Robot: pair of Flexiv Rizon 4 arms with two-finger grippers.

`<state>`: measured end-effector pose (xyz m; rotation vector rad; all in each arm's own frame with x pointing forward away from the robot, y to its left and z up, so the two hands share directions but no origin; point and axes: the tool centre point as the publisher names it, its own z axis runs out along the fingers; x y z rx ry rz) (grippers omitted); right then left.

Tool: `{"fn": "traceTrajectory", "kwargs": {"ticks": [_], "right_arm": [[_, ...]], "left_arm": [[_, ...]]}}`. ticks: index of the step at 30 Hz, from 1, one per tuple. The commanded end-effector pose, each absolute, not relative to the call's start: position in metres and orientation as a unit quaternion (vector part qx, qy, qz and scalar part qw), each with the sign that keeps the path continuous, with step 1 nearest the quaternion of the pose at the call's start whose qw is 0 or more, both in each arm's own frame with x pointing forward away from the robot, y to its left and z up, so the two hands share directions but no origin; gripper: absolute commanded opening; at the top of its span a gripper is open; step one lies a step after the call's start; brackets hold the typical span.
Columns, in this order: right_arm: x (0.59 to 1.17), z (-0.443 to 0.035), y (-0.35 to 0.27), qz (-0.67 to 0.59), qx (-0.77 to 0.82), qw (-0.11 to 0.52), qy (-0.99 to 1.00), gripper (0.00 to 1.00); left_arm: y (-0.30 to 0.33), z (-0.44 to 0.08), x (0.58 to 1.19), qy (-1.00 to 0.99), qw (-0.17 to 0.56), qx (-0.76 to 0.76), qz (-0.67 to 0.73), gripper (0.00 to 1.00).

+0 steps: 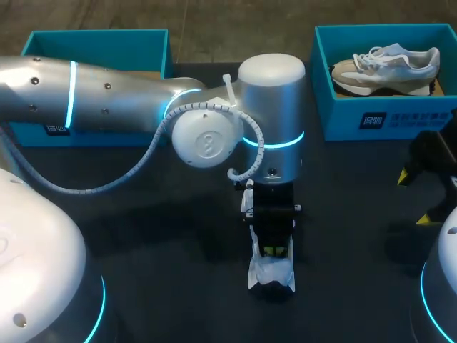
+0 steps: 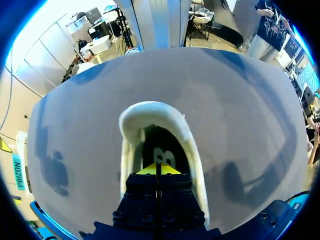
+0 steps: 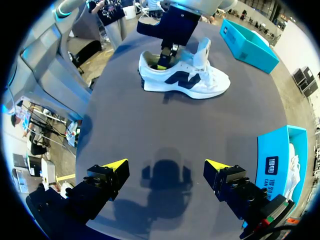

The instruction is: Take the shoe out of the shoebox, open the shoe tongue, remove and reinsert the insole, then place the shoe into the shoebox

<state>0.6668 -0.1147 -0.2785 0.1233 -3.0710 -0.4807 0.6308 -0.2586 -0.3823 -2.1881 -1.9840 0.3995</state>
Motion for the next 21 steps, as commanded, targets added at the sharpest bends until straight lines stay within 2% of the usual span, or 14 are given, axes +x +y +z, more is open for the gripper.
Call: {"fn": "traceTrajectory", "kwargs": {"ticks": [1,11,21], "right_arm": [[0.666,-0.279,-0.115,-0.153,0.039,0.014,-0.987,1.0],[0.666,-0.279,-0.115,-0.153,0.039,0.014,-0.987,1.0],[0.666,-0.279,-0.115,-0.153,0.039,0.014,-0.987,1.0]], "left_arm": [[-0.257,-0.398,0.631,-0.666,0.084,-0.729,0.131,0.0],[-0.259,-0.421,0.638,-0.678,0.079,-0.725,0.091,0.0],[-0.257,-0.403,0.652,-0.686,0.047,-0.722,0.075,0.0]]}}
